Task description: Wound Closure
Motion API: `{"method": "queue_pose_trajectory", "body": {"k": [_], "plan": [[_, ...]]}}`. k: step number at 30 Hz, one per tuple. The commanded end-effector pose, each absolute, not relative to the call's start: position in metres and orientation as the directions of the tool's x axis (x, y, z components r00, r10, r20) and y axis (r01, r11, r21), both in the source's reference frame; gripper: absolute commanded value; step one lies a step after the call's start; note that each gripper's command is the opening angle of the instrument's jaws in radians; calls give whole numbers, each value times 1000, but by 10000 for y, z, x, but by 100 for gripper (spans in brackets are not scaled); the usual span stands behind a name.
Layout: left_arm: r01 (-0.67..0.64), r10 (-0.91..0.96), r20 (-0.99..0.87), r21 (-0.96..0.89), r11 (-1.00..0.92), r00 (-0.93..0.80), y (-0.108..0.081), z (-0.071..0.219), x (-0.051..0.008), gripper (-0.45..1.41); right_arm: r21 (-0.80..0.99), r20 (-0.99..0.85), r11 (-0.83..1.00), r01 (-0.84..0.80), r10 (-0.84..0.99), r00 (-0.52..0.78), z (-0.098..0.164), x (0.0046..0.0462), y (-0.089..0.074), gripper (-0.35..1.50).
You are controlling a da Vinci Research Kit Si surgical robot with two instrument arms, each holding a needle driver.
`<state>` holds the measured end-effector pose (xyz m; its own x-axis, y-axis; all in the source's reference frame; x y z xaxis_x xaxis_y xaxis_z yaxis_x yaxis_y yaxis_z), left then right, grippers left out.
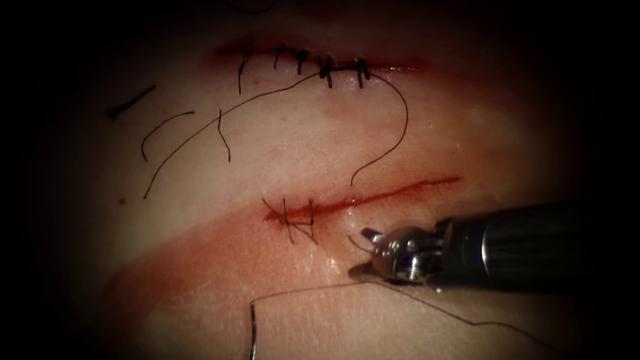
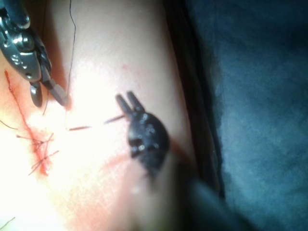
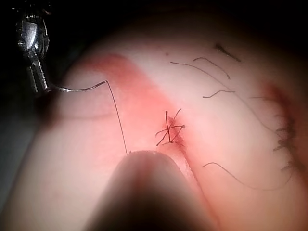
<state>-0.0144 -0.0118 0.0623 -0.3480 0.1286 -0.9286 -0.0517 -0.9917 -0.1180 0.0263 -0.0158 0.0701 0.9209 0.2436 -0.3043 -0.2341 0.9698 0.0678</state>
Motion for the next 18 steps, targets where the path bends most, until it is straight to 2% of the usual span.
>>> {"method": "queue_pose_trajectory", "body": {"k": [1, 2, 3, 10, 18], "plan": [[-50, 132, -929, -122, -991, -346, -125, 628, -151, -45, 85, -303, 974, -211, 228, 925, 710, 267, -165, 29], [-50, 132, -929, -122, -991, -346, -125, 628, -151, -45, 87, -304, 975, -204, 221, 927, 711, 266, -164, -8], [-50, 132, -929, -122, -991, -346, -125, 628, -150, -45, 90, -302, 975, -203, 221, 928, 712, 265, -163, -32], [-49, 131, -929, -122, -991, -346, -126, 627, -148, -45, 52, -301, 980, -193, 200, 932, 694, 244, -155, -35], [-49, 131, -929, -122, -991, -346, -125, 628, -148, -45, 31, -281, 975, -219, 218, 935, 643, 175, -167, -35]]}}
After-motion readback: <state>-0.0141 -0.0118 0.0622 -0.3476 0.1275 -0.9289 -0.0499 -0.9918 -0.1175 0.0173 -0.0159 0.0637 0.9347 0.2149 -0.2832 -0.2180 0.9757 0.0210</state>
